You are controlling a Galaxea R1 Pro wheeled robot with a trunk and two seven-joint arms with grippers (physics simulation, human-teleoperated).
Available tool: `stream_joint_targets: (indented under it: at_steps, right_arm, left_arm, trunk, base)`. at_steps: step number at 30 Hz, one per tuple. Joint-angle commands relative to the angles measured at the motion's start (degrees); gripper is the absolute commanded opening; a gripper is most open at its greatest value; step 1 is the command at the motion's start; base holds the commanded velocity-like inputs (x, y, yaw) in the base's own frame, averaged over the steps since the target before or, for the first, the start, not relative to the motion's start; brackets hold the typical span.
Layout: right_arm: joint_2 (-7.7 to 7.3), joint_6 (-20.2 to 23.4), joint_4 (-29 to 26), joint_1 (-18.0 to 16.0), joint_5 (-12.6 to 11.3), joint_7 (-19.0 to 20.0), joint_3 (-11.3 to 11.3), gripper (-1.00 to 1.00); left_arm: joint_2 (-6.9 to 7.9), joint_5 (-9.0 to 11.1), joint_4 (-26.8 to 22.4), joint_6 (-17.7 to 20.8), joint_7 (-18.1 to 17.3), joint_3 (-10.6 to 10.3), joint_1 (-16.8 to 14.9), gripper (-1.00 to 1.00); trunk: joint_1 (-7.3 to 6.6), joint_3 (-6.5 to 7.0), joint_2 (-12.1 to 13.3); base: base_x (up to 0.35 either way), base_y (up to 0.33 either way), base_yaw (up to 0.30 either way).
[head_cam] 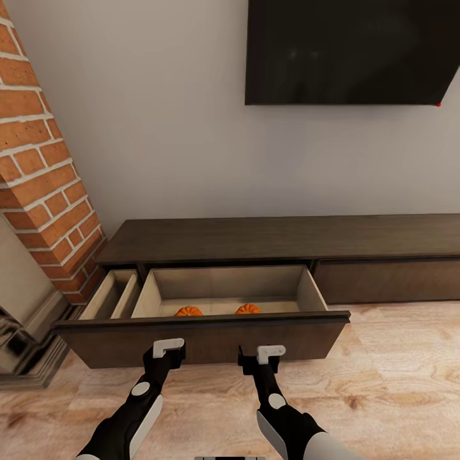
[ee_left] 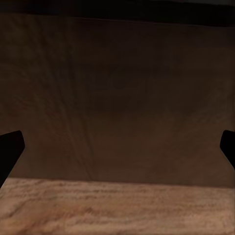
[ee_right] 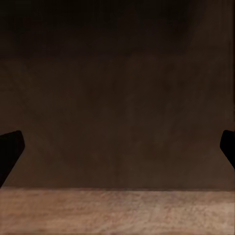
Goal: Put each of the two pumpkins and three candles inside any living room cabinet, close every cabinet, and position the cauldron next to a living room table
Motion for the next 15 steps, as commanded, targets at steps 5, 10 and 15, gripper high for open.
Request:
stream_joint_targets:
  at_steps: [5,10,15]
  right_arm:
    - [0.0,-0.2,0.0,0.0,-0.2,-0.1,-0.3,1.0]
    - [0.0,-0.3,0.0,0.0,-0.2,-0.3,-0.4,1.0]
    - [0.0,-0.3,0.0,0.0,-0.2,-0.4,-0.4,1.0]
  left_arm:
    - [0.0,-0.1,0.0,0.0,0.0,-0.1,0.0,1.0]
    - [0.0,-0.1,0.0,0.0,0.0,-0.1,0.0,1.0]
    - [0.0,-0.1,0.0,0.0,0.0,-0.1,0.0,1.0]
  trunk:
    - [0.0,0.0,0.0]
    - [0.0,0.0,0.0]
    - [0.0,0.0,0.0]
  base:
    - [0.149,0.033,0.0]
    - [0.086,0.011,0.0]
    - [0.201,0.001,0.0]
